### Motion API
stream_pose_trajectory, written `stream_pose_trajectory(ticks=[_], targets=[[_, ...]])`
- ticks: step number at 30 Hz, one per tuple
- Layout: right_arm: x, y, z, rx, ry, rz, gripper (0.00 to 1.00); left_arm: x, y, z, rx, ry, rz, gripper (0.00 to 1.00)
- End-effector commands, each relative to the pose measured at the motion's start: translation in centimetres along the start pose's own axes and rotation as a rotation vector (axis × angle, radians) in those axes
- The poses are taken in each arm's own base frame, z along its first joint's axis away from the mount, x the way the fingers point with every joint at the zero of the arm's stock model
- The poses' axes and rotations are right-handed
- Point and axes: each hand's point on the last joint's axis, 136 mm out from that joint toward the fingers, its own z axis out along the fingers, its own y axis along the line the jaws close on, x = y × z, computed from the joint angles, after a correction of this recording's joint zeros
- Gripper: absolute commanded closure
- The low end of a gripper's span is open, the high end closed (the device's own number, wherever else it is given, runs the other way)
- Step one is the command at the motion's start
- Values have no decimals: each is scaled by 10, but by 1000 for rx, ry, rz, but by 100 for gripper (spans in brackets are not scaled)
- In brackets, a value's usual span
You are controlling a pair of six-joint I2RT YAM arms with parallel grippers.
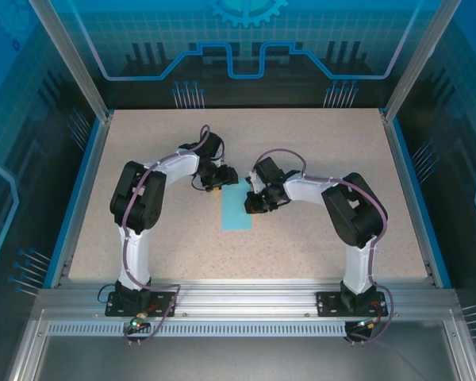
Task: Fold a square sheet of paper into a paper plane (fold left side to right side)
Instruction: Third fold the triangle at the center of the table.
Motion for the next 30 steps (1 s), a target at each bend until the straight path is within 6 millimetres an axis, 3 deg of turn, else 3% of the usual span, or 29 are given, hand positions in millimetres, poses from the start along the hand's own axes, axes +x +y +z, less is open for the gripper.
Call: stream_pose_trajectory(ticks=[1, 14, 22, 30], targets=[[38, -32, 9, 135, 117, 40, 100, 1, 1, 10, 25, 19, 12, 41], [39, -33, 13, 133, 125, 43, 100, 32, -13, -9, 152, 69, 17, 42], [40, -33, 13, 132, 129, 44, 100, 49, -7, -17, 151, 80, 6, 39], [40, -34, 14, 136, 132, 46, 100, 69, -17, -29, 240, 121, -35, 39]])
